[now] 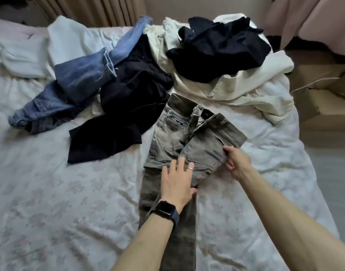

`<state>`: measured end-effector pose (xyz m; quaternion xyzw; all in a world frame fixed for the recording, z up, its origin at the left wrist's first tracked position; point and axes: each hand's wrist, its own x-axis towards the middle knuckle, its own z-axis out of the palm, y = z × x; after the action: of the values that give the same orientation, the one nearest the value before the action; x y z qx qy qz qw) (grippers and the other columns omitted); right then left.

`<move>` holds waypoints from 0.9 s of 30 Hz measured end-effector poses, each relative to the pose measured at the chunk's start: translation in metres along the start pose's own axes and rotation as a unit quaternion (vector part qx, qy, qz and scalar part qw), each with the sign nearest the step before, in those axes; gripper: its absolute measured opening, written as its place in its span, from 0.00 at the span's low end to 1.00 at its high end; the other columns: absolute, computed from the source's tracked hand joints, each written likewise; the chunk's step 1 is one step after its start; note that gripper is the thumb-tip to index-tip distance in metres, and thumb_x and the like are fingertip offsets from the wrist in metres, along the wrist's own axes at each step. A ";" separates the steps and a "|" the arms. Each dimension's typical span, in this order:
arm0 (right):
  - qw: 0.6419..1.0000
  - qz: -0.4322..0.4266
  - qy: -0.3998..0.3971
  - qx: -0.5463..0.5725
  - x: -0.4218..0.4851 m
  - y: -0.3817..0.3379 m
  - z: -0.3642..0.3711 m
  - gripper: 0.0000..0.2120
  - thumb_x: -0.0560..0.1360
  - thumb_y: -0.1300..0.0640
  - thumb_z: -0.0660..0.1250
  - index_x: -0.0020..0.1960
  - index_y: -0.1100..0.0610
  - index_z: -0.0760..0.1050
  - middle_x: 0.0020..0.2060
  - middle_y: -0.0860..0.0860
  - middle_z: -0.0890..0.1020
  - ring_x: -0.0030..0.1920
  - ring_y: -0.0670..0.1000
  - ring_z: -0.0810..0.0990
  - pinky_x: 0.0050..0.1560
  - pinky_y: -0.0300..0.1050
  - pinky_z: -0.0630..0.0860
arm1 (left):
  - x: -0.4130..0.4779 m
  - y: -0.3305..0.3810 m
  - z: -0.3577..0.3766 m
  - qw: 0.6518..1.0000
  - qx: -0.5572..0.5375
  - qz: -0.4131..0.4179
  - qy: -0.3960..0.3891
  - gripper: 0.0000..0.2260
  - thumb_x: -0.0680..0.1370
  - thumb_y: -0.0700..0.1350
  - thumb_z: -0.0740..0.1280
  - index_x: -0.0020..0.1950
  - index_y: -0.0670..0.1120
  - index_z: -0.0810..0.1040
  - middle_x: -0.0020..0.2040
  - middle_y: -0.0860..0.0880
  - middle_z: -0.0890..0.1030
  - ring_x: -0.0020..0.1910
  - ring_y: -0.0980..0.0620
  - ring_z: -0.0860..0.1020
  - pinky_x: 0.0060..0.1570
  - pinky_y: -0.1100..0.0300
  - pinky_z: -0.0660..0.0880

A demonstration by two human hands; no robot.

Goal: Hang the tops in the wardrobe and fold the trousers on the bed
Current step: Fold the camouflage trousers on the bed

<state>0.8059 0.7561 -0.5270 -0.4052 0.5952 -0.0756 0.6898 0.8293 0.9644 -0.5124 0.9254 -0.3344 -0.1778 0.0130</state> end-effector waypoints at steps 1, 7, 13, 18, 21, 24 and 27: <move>0.999 -0.027 0.013 0.028 -0.001 -0.013 0.004 0.07 0.73 0.62 0.72 0.42 0.55 0.75 0.25 0.48 0.76 0.23 0.45 0.72 0.24 0.36 0.69 | 0.008 0.003 0.002 1.000 0.010 0.009 0.000 0.32 0.73 0.62 0.70 0.74 0.52 0.67 0.72 0.47 0.68 0.67 0.41 0.71 0.61 0.45 0.71; 0.937 -0.346 -0.044 0.000 -0.043 -0.066 0.068 0.09 0.70 0.55 0.74 0.48 0.46 0.79 0.40 0.45 0.84 0.42 0.46 0.82 0.48 0.51 0.82 | 0.027 -0.014 -0.030 0.912 -0.386 -0.108 0.085 0.12 0.74 0.49 0.67 0.55 0.58 0.82 0.42 0.58 0.83 0.43 0.57 0.79 0.44 0.61 0.74; 0.876 -0.305 -0.151 -0.342 -0.022 -0.035 0.119 0.20 0.77 0.47 0.70 0.67 0.52 0.77 0.56 0.47 0.82 0.56 0.47 0.80 0.62 0.47 0.76 | 0.057 -0.107 -0.018 0.865 -0.386 -0.312 -0.070 0.28 0.79 0.55 0.69 0.75 0.48 0.66 0.70 0.48 0.74 0.59 0.48 0.77 0.54 0.57 0.71; 0.911 -0.182 -0.035 -0.369 0.015 -0.013 0.087 0.27 0.76 0.41 0.68 0.69 0.55 0.71 0.65 0.51 0.76 0.62 0.52 0.76 0.64 0.54 0.74 | 0.113 -0.121 -0.039 0.882 -0.391 -0.261 -0.038 0.32 0.79 0.56 0.68 0.78 0.47 0.61 0.73 0.45 0.69 0.68 0.45 0.72 0.63 0.52 0.71; 0.943 -0.104 -0.059 -0.311 0.040 -0.014 0.090 0.38 0.70 0.32 0.69 0.69 0.57 0.70 0.59 0.51 0.77 0.57 0.52 0.77 0.61 0.52 0.75 | 0.150 -0.126 -0.046 0.868 -0.418 -0.263 -0.043 0.31 0.80 0.57 0.66 0.78 0.46 0.61 0.72 0.44 0.71 0.68 0.43 0.72 0.63 0.53 0.70; 0.959 -0.083 -0.128 -0.238 0.062 -0.026 0.108 0.43 0.67 0.28 0.69 0.60 0.66 0.75 0.46 0.52 0.79 0.45 0.53 0.77 0.49 0.51 0.75 | 0.182 -0.129 -0.045 0.854 -0.439 -0.276 -0.031 0.25 0.83 0.56 0.61 0.75 0.45 0.66 0.68 0.44 0.76 0.63 0.43 0.74 0.57 0.55 0.68; 0.952 -0.123 -0.127 -0.249 0.074 -0.038 0.123 0.25 0.74 0.40 0.74 0.55 0.61 0.78 0.51 0.53 0.82 0.51 0.52 0.81 0.56 0.52 0.79 | 0.200 -0.127 -0.036 0.870 -0.415 -0.266 0.002 0.21 0.85 0.55 0.56 0.73 0.44 0.70 0.66 0.44 0.77 0.66 0.41 0.73 0.59 0.55 0.67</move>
<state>0.9496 0.7458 -0.5632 -0.6405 0.4478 0.0431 0.6225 1.0623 0.9350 -0.5608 0.8891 0.0290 -0.2951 0.3486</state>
